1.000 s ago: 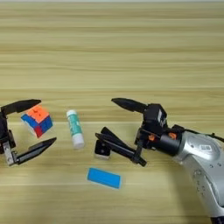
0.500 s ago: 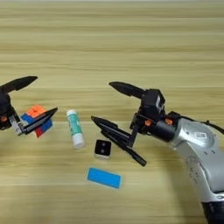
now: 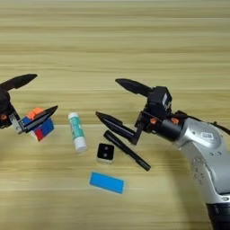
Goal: Move the objects on the table
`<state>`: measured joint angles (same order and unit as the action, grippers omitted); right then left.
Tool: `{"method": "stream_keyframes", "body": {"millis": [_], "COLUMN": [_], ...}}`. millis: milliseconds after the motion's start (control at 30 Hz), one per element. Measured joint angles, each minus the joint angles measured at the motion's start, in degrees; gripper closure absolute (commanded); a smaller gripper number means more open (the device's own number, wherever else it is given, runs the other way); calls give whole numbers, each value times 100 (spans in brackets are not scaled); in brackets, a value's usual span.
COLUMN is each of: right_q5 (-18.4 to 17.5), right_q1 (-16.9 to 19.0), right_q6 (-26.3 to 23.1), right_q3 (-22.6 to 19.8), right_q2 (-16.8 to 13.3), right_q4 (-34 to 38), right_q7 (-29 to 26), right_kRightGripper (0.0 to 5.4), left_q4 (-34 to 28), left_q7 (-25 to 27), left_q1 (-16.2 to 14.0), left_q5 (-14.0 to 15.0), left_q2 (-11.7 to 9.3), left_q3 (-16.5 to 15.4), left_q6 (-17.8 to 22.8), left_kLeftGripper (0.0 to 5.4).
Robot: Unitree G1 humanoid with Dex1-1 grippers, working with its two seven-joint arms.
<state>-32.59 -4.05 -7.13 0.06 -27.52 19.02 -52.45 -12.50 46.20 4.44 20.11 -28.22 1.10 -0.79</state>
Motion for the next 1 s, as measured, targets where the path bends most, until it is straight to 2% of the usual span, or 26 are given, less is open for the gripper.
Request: {"method": "stream_keyframes", "body": {"millis": [167,567,1000], "right_q5": [25,465,891], "right_q1": [20,135,215], "right_q6": [-15,-6,19], "right_q3": [-117,-36,191], "right_q2": [-132,-351,-593], "right_q4": [103,0,-204], "right_q7": [83,167,-204], "right_kRightGripper": [1,1,1], "left_q4": [-111,-163,-219], "left_q7": [2,0,28], "left_q1": [-120,-292,-432], "left_q5": [10,65,65], "left_q2": [-4,-4,-16], "left_q3": [-43,-120,-181], "left_q6": [14,172,284], "left_kLeftGripper": [0,0,0]}}
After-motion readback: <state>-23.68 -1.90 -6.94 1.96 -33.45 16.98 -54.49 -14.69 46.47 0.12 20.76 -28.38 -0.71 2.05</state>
